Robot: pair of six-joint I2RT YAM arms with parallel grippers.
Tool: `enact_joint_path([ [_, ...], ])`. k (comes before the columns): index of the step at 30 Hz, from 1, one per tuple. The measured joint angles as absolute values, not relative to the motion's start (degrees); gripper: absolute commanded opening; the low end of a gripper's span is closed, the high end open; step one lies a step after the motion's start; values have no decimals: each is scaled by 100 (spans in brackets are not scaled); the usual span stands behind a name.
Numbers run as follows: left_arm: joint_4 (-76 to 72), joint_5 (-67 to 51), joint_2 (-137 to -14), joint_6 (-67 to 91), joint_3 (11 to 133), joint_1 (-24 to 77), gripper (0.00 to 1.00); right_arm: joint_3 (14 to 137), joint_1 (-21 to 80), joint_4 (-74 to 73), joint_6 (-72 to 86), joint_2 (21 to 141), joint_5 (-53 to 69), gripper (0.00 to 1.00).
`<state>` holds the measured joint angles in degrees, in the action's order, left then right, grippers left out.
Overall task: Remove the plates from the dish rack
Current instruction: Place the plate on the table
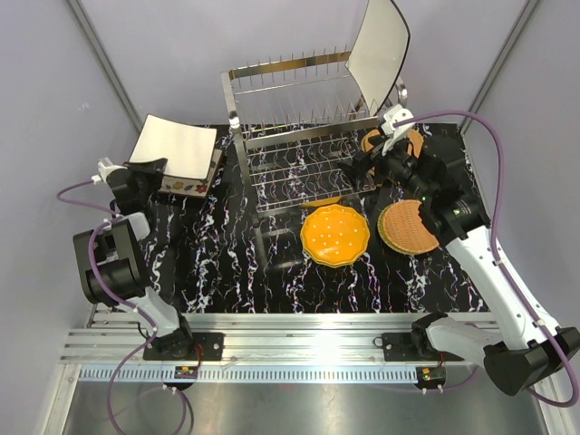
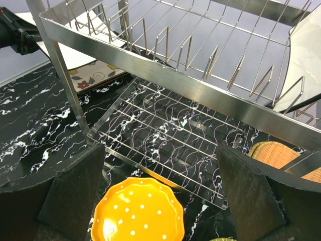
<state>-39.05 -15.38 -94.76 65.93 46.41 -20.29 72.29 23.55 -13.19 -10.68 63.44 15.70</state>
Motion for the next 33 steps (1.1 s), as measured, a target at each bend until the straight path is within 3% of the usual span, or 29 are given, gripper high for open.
enact_joint_path([
  [33, -4512, -1824, -9207, 4838, 4311, -1708, 0, 7234, 2318, -1321, -1066, 6556, 1597, 100],
])
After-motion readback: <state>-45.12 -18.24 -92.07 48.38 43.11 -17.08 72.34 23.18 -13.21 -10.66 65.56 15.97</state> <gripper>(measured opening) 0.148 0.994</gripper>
